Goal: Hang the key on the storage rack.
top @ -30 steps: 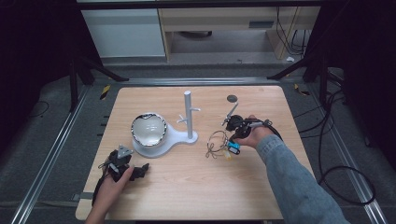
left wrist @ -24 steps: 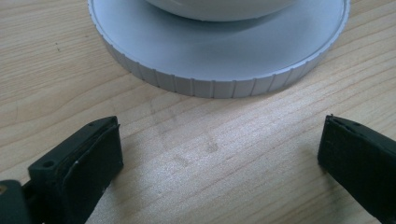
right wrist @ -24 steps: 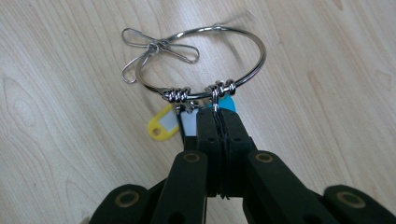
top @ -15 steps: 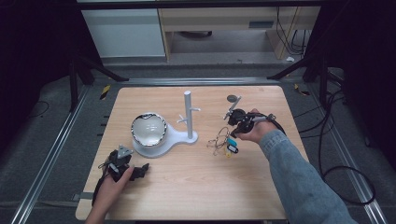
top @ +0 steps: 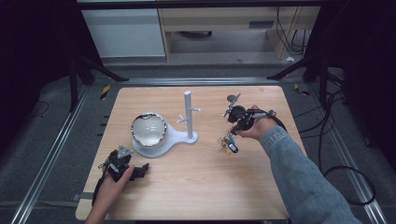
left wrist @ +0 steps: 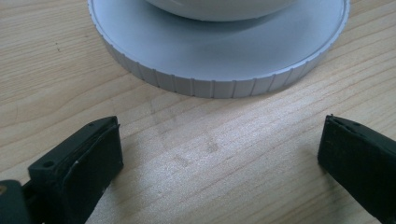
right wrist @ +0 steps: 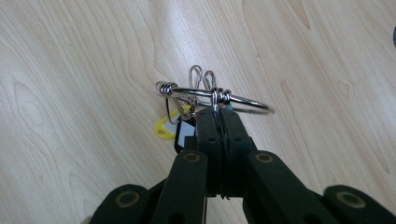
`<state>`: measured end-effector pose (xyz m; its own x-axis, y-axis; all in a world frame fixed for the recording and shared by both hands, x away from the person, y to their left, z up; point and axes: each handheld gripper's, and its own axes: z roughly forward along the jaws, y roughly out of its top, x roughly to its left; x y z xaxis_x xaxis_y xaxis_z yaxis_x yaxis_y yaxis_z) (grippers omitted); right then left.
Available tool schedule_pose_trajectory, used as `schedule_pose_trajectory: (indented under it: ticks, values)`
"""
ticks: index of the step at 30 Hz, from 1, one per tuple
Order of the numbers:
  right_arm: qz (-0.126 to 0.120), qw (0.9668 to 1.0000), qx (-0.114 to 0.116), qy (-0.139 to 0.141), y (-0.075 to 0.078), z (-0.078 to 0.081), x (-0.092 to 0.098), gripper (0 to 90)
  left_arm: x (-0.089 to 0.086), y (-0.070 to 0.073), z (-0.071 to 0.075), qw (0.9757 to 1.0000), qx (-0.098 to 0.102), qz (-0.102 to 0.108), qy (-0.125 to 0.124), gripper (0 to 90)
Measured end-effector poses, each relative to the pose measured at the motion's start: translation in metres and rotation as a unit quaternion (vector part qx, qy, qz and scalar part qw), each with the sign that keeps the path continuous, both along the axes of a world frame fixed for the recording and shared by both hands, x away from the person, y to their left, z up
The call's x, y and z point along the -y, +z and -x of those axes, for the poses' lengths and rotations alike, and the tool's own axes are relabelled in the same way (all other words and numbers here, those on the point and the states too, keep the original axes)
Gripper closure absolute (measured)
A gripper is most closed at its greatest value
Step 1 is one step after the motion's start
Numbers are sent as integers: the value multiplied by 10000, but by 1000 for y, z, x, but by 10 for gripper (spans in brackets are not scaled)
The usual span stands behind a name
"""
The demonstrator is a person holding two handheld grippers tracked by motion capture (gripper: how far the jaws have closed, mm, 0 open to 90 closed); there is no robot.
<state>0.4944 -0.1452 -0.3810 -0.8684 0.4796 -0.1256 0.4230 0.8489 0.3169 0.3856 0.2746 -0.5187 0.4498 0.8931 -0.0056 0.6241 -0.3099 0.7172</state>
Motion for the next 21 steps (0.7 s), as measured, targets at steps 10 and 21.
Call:
schedule_pose_trajectory:
  ticks: [10,21]
  values:
    - [-2,10000,91,9,18,-1,-5,886,0,0,0,10000,0,3,1,0]
    - [2,9996,250,97,37,-4,-15,887,0,0,0,10000,8,10,8,0]
